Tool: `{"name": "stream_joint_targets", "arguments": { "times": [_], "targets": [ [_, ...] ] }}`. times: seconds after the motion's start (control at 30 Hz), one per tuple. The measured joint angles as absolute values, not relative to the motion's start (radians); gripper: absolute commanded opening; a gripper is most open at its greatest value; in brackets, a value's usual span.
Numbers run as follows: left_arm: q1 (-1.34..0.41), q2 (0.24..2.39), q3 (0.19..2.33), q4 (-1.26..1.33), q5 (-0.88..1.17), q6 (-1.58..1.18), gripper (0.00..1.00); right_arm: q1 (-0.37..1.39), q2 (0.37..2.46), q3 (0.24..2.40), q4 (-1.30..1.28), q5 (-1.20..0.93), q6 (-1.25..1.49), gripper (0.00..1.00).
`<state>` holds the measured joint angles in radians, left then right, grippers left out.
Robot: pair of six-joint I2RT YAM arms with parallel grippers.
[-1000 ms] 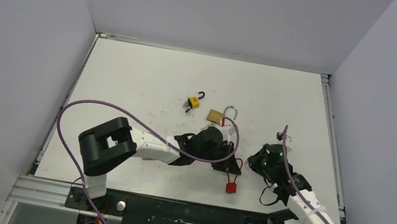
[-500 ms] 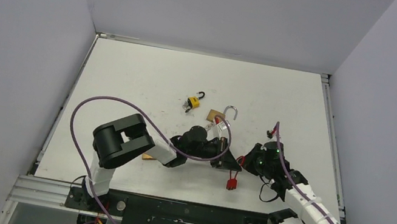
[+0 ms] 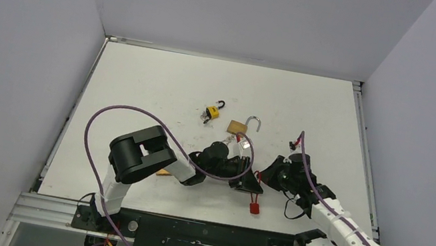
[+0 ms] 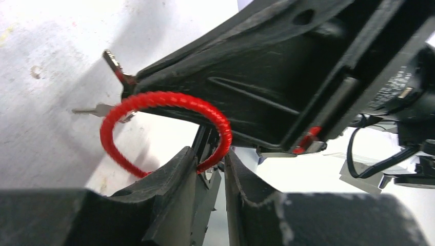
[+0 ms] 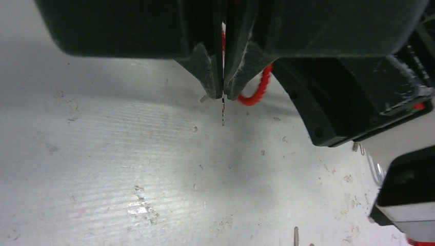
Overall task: Unlock with the key
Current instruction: Place the lock at the center of the board.
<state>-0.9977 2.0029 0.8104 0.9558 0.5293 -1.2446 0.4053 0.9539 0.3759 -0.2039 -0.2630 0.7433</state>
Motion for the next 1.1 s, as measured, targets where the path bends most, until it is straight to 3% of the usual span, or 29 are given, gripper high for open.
{"name": "stream_joint_targets", "arguments": {
  "times": [0.07,0.23,0.27,1.1],
  "targets": [
    [-0.998,2.007,0.812,0.938,0.529,-1.237,0.23,0.405,0.954,0.376,-0.191,-0.275,0.746,0.0],
    [-0.999,2.007,0.824,0.888,0.517,-1.207,0.01,0.405,0.953,0.376,-0.173,-0.294,0.753,0.0],
    [-0.999,2.007,0.828,0.875,0.512,-1.196,0.0,0.405,0.952,0.376,-0.174,-0.293,0.754,0.0],
    [-0.998,2.007,0.732,0.958,0.554,-1.095,0.02,0.407,0.906,0.404,-0.375,-0.071,0.768,0.0]
  ]
}}
